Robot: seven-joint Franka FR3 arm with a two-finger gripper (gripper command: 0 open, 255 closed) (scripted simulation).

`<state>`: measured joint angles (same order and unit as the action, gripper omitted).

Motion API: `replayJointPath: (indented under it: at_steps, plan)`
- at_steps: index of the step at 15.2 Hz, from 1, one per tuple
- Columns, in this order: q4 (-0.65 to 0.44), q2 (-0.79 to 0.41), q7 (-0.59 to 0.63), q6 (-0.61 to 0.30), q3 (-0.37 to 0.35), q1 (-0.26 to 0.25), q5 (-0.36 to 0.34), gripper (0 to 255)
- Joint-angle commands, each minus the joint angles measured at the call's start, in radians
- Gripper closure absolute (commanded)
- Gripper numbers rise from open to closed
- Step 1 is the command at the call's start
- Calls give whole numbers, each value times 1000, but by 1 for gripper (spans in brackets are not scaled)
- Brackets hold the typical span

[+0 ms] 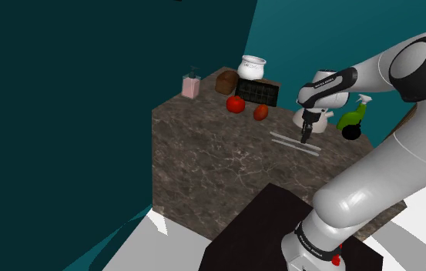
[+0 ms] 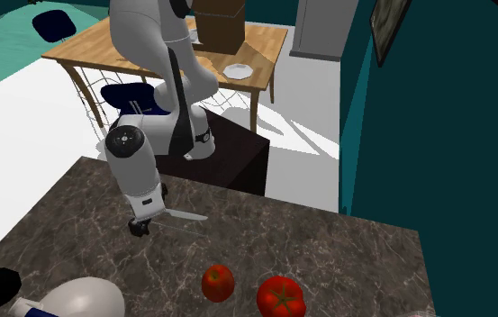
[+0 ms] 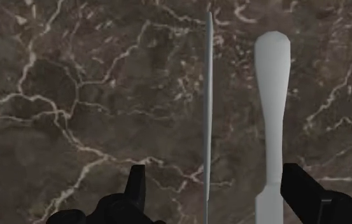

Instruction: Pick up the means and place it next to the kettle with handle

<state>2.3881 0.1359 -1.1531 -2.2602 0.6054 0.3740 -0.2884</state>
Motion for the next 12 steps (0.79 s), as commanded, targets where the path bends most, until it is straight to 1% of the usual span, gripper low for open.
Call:
replayJointPath:
  at_steps: [1,5,12]
  plan:
    - [0,0,0,0,0,0,0,0]
    - [-66,78,20,141,-30,-6,-18,0]
    - [-66,78,20,141,-31,-5,-18,0]
